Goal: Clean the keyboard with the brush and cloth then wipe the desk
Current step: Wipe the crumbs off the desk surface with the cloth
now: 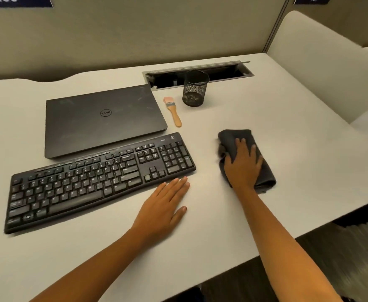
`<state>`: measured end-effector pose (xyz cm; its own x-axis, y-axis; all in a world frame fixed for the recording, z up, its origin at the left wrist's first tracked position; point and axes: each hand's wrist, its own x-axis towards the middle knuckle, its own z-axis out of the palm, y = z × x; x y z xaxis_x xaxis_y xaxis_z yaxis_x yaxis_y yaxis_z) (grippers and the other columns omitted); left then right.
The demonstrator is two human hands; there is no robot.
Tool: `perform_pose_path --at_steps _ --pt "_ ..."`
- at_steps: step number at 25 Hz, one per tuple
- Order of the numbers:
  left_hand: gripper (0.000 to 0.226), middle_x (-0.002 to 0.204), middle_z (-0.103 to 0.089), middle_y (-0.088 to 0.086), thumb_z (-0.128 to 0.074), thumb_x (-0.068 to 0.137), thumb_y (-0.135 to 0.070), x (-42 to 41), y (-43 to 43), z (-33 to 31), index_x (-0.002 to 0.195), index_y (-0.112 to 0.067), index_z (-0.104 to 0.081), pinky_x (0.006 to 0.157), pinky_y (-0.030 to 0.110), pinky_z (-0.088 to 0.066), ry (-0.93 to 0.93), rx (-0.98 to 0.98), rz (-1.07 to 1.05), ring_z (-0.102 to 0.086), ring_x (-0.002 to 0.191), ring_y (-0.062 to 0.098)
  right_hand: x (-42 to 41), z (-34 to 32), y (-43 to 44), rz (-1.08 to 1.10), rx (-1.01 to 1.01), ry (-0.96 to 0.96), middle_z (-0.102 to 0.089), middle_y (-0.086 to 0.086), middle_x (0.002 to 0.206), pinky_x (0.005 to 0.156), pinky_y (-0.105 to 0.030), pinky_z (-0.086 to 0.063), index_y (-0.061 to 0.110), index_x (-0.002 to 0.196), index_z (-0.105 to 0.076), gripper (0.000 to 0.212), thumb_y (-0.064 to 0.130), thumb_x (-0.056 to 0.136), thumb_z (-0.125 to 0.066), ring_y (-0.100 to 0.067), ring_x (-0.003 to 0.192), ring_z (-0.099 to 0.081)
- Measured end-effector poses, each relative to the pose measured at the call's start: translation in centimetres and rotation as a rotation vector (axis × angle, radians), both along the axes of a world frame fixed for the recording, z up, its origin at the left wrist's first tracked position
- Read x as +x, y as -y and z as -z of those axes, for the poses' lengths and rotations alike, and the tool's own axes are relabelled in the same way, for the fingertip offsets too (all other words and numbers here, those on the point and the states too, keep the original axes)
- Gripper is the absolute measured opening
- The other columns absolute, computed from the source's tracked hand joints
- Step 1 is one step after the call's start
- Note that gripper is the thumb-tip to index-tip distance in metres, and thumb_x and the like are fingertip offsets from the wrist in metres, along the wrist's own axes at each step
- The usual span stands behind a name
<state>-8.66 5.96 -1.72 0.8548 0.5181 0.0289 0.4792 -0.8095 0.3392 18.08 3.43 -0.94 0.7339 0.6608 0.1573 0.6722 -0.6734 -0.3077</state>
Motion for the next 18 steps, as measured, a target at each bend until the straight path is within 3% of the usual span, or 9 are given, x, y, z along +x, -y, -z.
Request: perform_pose_path --at_steps 3,5,9,13,15,18 --pt "0.06 0.163 0.004 -0.015 -0.019 0.103 -0.05 0.0 -0.2 -0.5 0.156 -0.029 -0.001 0.121 0.031 0.001 -0.022 -0.017 0.009 0.009 0.148 0.002 -2.1 0.1 -4.0 -0.437 -0.057 0.021 -0.024 0.004 0.158 0.119 -0.049 -0.009 0.027 0.15 -0.028 0.06 0.036 0.094 -0.046 -0.025 0.147 -0.015" --pt "0.06 0.163 0.004 -0.015 -0.019 0.103 -0.05 0.1 -0.2 -0.7 0.156 -0.03 0.0 0.121 0.029 0.003 -0.041 -0.022 0.014 0.01 0.148 0.003 -1.4 0.1 -6.2 -0.481 -0.04 -0.016 -0.023 0.005 0.158 0.119 -0.048 -0.008 0.029 0.15 -0.028 0.06 0.036 0.094 -0.047 -0.023 0.148 -0.013" --pt "0.059 0.163 -0.001 -0.014 -0.022 0.104 -0.049 0.2 -0.1 -0.7 0.157 -0.028 -0.005 0.12 0.032 -0.002 -0.055 -0.02 0.003 0.002 0.15 0.006 5.2 0.1 -8.4 -0.329 -0.003 -0.039 -0.025 0.004 0.158 0.119 -0.048 -0.007 0.026 0.15 -0.028 0.059 0.039 0.096 -0.046 -0.024 0.147 -0.014" --pt "0.06 0.164 -0.003 -0.014 -0.022 0.104 -0.05 0.3 -0.1 -0.8 0.157 -0.029 -0.005 0.12 0.035 -0.006 -0.065 -0.013 -0.007 0.0 0.15 0.007 12.2 0.1 -6.1 0.144 -0.02 -0.102 -0.018 0.002 0.16 0.117 -0.055 -0.005 0.023 0.153 -0.02 0.064 0.044 0.097 -0.042 -0.028 0.148 -0.008" --pt "0.06 0.164 -0.004 -0.014 -0.024 0.104 -0.049 0.5 -0.1 -0.8 0.157 -0.028 -0.007 0.12 0.035 -0.007 -0.063 -0.003 -0.011 -0.002 0.15 0.008 10.8 0.1 -5.7 0.206 -0.037 -0.086 -0.016 0.001 0.161 0.117 -0.057 -0.004 0.021 0.153 -0.019 0.064 0.043 0.097 -0.041 -0.03 0.148 -0.007" --pt "0.06 0.164 -0.006 -0.013 -0.026 0.104 -0.048 0.5 0.0 -0.7 0.157 -0.027 -0.009 0.12 0.035 -0.008 -0.056 -0.003 -0.012 -0.004 0.15 0.008 5.5 0.7 -5.3 -0.274 -0.016 0.017 -0.024 0.002 0.158 0.118 -0.052 -0.006 0.022 0.151 -0.026 0.062 0.043 0.095 -0.042 -0.028 0.147 -0.014"
